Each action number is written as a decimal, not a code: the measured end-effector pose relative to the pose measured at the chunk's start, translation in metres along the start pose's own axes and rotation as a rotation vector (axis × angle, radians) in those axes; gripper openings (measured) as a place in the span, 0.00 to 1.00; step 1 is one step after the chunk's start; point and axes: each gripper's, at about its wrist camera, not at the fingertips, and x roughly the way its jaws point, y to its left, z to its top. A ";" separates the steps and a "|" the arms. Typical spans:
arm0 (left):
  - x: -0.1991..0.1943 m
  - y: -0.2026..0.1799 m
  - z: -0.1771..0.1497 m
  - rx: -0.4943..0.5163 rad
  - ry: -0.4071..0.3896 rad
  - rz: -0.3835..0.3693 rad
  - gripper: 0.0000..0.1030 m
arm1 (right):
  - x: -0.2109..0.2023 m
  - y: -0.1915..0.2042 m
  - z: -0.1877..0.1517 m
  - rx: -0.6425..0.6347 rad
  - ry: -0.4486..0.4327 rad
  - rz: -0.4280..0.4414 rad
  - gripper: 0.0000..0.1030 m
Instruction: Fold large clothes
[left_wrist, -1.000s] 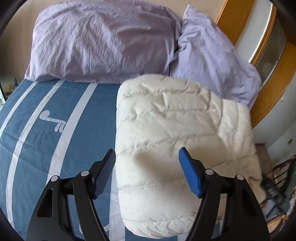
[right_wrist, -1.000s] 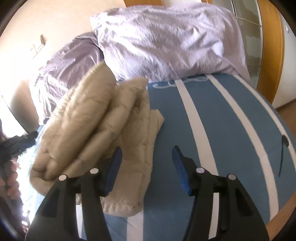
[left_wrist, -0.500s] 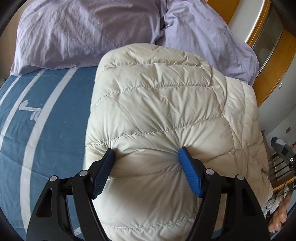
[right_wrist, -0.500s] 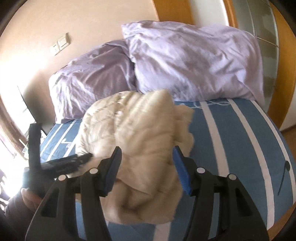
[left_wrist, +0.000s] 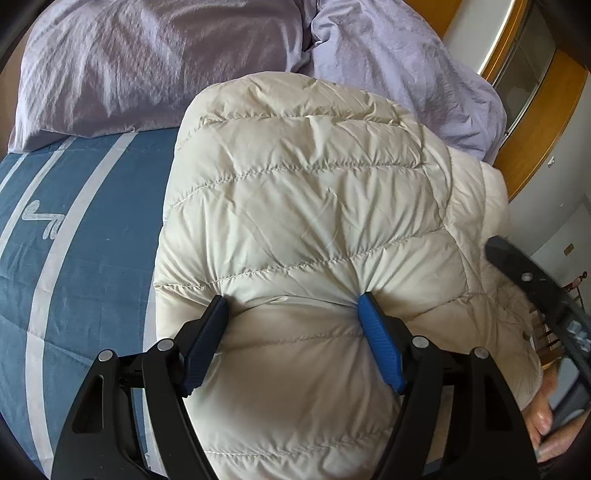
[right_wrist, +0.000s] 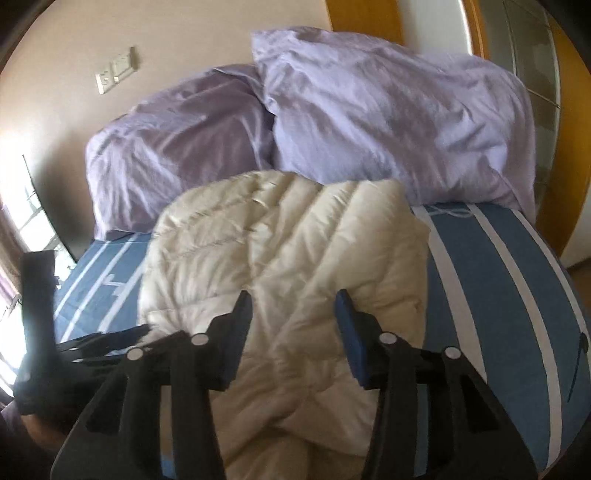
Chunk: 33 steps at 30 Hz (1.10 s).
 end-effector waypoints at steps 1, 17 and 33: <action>0.000 0.000 0.000 0.001 -0.001 -0.003 0.71 | 0.002 -0.003 -0.001 0.007 0.006 -0.004 0.36; -0.015 -0.012 0.011 0.034 -0.062 0.015 0.72 | 0.034 -0.039 -0.038 0.090 0.081 -0.007 0.28; -0.011 -0.014 0.066 0.062 -0.200 0.267 0.73 | 0.041 -0.048 -0.042 0.135 0.097 0.039 0.28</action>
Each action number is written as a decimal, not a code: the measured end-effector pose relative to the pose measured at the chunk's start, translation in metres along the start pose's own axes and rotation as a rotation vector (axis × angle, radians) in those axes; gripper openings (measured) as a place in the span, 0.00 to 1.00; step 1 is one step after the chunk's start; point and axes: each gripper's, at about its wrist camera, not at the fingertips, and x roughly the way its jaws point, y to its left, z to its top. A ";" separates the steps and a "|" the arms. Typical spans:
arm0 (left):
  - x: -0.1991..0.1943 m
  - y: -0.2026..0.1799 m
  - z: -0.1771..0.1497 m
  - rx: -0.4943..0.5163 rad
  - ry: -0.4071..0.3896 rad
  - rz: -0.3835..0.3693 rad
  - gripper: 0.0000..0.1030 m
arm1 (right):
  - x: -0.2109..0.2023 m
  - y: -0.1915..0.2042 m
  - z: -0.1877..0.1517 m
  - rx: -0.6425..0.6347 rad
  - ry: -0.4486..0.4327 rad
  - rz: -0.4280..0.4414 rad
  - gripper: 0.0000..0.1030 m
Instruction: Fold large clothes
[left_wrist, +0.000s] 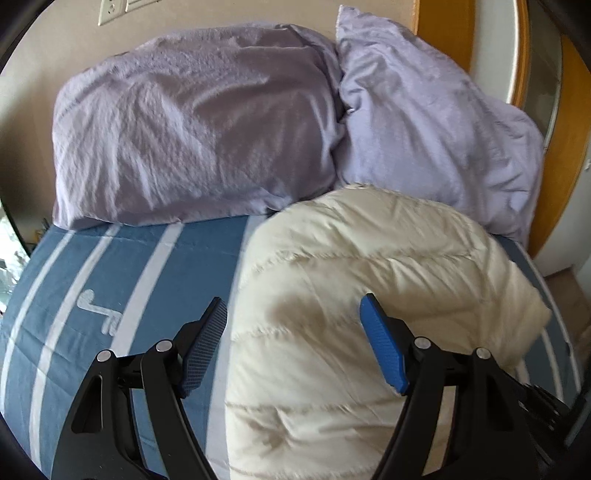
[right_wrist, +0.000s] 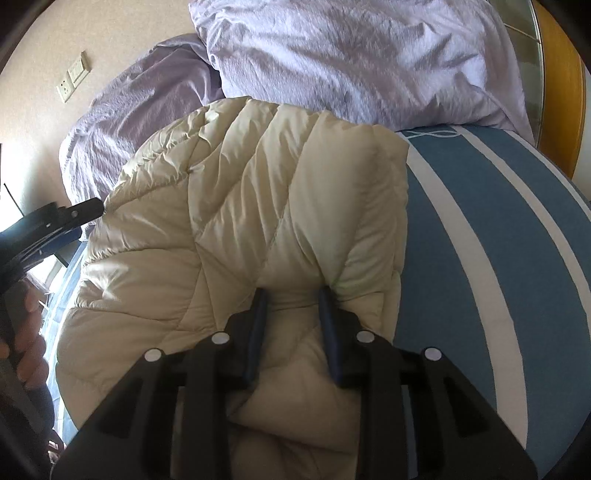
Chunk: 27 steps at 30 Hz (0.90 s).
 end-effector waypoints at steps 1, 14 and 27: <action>0.004 0.000 0.000 0.004 0.001 0.014 0.73 | 0.000 0.000 0.000 0.002 -0.001 0.001 0.28; 0.044 -0.018 -0.028 0.090 0.047 0.069 0.73 | -0.010 0.005 0.006 -0.011 -0.007 -0.011 0.39; 0.041 -0.022 -0.028 0.111 0.044 0.071 0.73 | -0.035 0.044 0.059 -0.024 -0.138 -0.001 0.50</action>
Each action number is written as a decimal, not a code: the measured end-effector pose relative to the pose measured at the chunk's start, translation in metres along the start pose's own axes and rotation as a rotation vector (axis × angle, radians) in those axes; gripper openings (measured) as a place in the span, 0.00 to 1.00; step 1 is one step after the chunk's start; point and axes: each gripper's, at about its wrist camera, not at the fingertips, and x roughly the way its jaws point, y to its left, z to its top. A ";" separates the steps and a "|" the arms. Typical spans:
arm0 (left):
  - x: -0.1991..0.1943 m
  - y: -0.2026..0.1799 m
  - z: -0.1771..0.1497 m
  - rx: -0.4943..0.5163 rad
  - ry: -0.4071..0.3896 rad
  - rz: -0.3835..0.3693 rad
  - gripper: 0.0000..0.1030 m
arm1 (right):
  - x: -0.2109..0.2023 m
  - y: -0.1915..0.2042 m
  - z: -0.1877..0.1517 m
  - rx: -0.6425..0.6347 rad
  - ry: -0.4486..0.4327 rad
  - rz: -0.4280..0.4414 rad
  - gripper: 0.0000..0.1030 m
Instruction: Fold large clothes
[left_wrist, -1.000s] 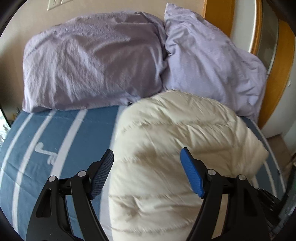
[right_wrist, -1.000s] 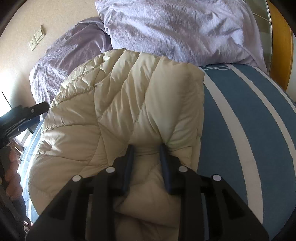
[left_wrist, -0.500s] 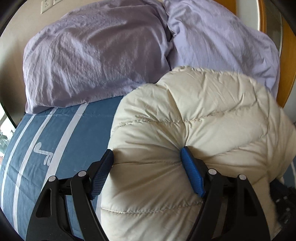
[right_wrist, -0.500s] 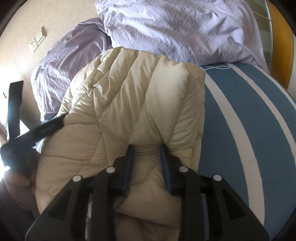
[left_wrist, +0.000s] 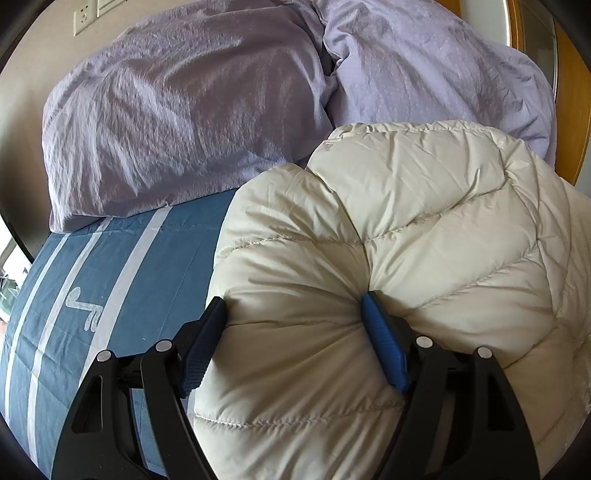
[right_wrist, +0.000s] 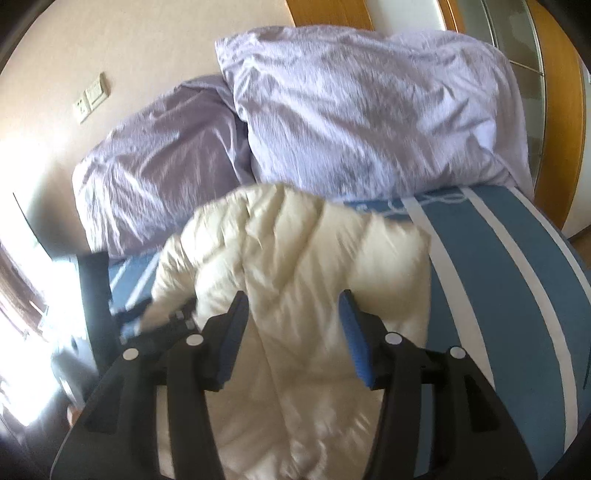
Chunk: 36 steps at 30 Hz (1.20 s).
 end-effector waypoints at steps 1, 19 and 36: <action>0.000 0.000 0.000 0.001 -0.001 0.001 0.73 | 0.000 0.003 0.003 0.004 -0.007 0.001 0.50; 0.000 0.001 -0.001 -0.007 -0.004 -0.018 0.74 | 0.051 -0.011 0.016 0.022 -0.031 -0.175 0.57; 0.005 0.007 0.002 -0.043 0.011 -0.058 0.78 | 0.074 -0.019 0.006 -0.012 -0.014 -0.183 0.61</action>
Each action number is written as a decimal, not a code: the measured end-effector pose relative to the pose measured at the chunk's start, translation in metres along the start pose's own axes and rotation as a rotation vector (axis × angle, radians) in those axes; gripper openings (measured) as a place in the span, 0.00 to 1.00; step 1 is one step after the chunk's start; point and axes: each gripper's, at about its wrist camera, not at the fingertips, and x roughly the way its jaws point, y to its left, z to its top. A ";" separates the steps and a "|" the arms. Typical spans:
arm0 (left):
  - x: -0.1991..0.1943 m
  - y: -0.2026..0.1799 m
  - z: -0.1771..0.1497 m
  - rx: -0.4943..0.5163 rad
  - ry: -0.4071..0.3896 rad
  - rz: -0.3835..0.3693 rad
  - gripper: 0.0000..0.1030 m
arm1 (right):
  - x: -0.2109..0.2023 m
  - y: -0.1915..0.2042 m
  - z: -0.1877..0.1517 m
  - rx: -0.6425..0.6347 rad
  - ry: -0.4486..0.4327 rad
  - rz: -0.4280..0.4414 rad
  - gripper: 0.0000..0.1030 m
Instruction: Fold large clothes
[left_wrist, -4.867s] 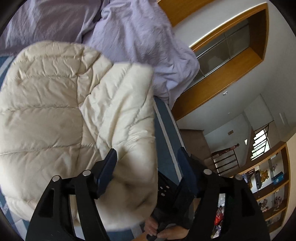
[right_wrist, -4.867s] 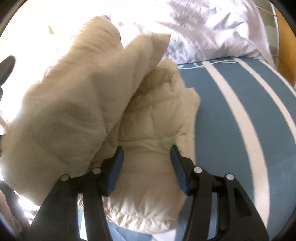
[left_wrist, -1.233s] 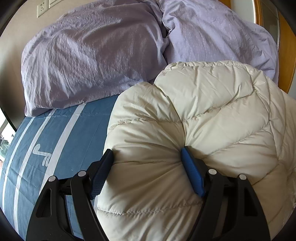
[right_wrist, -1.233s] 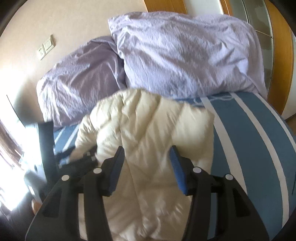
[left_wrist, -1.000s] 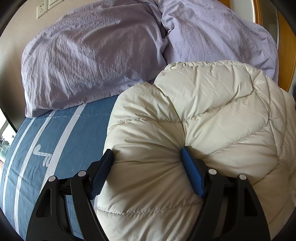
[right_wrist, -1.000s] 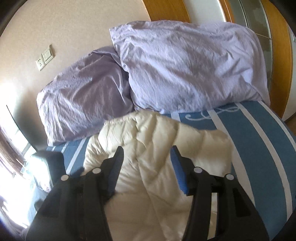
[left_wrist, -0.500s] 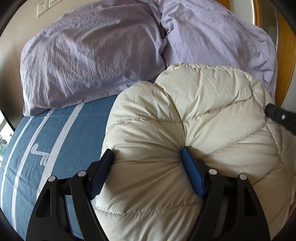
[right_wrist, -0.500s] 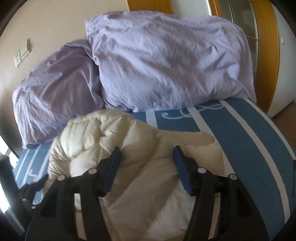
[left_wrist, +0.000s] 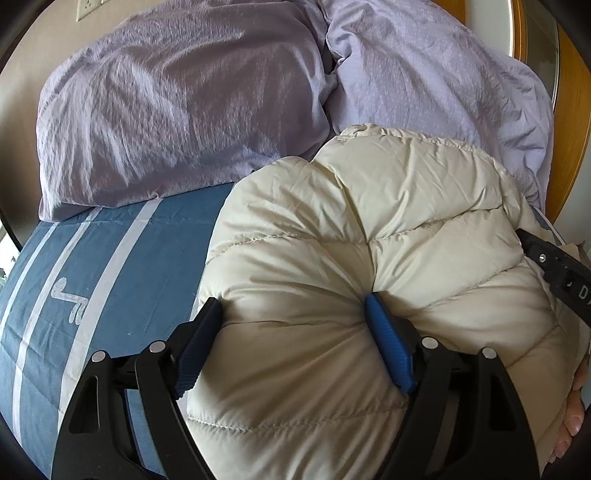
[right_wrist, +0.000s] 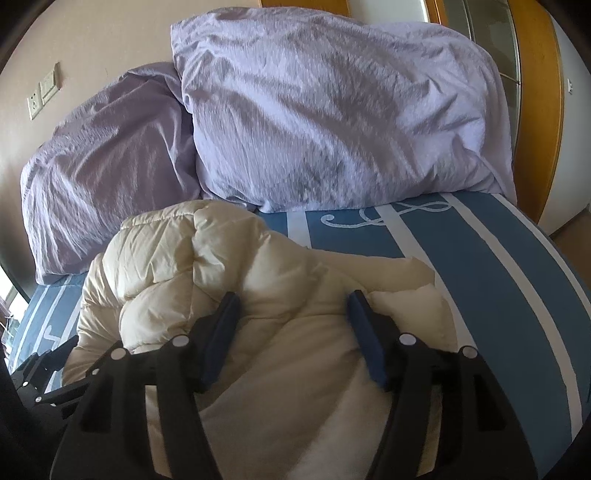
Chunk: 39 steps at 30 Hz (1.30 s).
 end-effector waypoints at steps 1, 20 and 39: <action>0.000 0.000 0.000 -0.002 -0.002 -0.001 0.78 | 0.001 0.000 0.000 -0.002 0.002 0.000 0.62; 0.006 0.005 -0.001 -0.042 -0.009 -0.043 0.81 | 0.024 -0.001 -0.003 0.008 0.039 0.004 0.71; 0.008 0.011 -0.005 -0.080 -0.029 -0.071 0.84 | 0.031 -0.002 -0.005 0.025 0.034 0.030 0.81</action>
